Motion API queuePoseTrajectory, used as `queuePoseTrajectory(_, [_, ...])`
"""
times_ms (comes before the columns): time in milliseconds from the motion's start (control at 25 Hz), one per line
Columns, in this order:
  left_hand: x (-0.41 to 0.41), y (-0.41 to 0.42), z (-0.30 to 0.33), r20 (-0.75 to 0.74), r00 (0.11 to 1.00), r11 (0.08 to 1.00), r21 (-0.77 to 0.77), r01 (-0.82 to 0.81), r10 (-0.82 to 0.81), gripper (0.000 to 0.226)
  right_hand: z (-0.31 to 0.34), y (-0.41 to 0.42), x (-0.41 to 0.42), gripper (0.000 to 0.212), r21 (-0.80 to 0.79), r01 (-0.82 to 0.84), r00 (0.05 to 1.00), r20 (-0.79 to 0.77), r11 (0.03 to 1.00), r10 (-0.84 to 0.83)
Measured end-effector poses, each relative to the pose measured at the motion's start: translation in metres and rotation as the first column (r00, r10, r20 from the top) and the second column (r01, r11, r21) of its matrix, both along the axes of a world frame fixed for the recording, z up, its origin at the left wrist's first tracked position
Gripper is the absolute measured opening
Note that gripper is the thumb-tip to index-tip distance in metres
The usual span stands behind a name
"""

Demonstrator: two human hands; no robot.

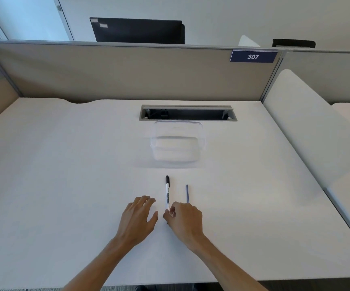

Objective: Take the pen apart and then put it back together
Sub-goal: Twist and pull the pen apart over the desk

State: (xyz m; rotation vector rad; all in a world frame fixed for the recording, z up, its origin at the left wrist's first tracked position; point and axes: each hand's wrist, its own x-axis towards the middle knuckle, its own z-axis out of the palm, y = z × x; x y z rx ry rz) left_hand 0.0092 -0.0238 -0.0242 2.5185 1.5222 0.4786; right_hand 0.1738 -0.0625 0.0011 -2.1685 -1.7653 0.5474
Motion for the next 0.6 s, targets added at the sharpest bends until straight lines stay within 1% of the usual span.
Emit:
queuePoseTrajectory(120, [0.002, 0.003, -0.003, -0.014, 1.000, 1.000, -0.012, 0.008, -0.008, 0.036, 0.001, -0.003, 0.001, 0.036, -0.014, -0.017, 1.000, -0.007, 1.000, 0.017])
queuePoseTrajectory(280, [0.005, 0.004, -0.007, -0.023, 0.999, 0.999, -0.021, 0.036, -0.036, 0.036, -0.001, -0.004, -0.001, 0.029, -0.026, -0.045, 0.999, 0.011, 0.999, 0.045])
queuePoseTrajectory(400, [0.008, 0.006, -0.005, -0.004, 0.997, 0.997, 0.009, 0.080, -0.080, 0.036, 0.002, -0.004, 0.000, 0.032, -0.023, -0.024, 0.999, 0.039, 0.999, 0.024])
queuePoseTrajectory(520, [0.014, 0.011, 0.002, -0.002, 0.981, 0.977, 0.093, 0.193, -0.193, 0.043, 0.006, -0.005, 0.005, 0.033, 0.051, 0.027, 0.999, -0.025, 0.998, -0.026])
queuePoseTrajectory(600, [0.019, 0.016, 0.010, -0.028, 0.956, 0.940, 0.173, 0.293, -0.292, 0.032, 0.013, -0.005, 0.012, 0.033, 0.119, 0.063, 0.993, -0.110, 0.991, -0.050])
